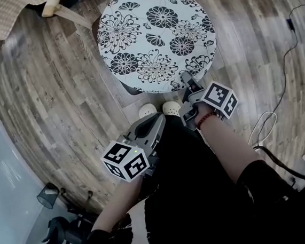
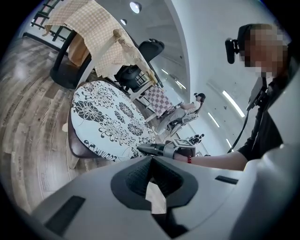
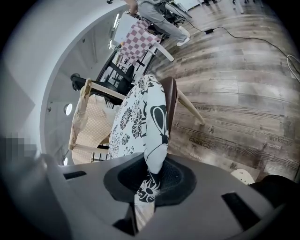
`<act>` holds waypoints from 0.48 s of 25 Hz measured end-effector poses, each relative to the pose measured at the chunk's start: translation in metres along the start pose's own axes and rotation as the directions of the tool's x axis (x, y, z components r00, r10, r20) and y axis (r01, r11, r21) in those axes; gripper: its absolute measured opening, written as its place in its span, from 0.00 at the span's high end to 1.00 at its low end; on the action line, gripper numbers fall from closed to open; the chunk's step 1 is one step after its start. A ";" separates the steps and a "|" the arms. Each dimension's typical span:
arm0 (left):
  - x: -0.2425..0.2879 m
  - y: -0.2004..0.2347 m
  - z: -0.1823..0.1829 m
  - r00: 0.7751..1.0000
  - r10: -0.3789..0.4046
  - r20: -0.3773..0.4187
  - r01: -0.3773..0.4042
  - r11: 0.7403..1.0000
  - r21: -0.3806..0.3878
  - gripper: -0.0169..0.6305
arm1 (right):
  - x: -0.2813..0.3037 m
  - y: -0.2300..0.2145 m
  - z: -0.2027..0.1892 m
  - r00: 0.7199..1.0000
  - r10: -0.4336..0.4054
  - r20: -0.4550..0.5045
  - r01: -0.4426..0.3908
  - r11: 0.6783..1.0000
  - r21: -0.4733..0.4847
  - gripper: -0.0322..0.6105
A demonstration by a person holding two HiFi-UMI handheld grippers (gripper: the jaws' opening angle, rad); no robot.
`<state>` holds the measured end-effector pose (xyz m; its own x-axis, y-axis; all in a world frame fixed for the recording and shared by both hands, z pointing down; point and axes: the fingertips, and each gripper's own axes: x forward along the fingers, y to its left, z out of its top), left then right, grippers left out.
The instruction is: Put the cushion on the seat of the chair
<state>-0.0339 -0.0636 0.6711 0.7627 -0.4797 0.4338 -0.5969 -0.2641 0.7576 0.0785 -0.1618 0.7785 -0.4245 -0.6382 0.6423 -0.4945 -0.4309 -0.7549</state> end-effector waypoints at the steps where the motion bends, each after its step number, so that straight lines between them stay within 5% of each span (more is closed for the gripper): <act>1: 0.001 0.001 0.000 1.000 -0.001 0.003 0.001 1.000 0.004 0.95 | 0.001 -0.001 0.000 1.000 0.003 0.001 -0.003 1.000 0.000 0.89; 12: 0.010 0.008 -0.008 0.999 -0.034 0.025 0.033 0.999 0.018 0.95 | 0.009 -0.013 -0.001 1.000 0.024 0.005 -0.024 1.000 -0.006 0.89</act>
<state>-0.0291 -0.0641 0.6855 0.7759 -0.4914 0.3955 -0.5755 -0.2949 0.7627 0.0800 -0.1611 0.7940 -0.4325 -0.6516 0.6232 -0.4888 -0.4113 -0.7694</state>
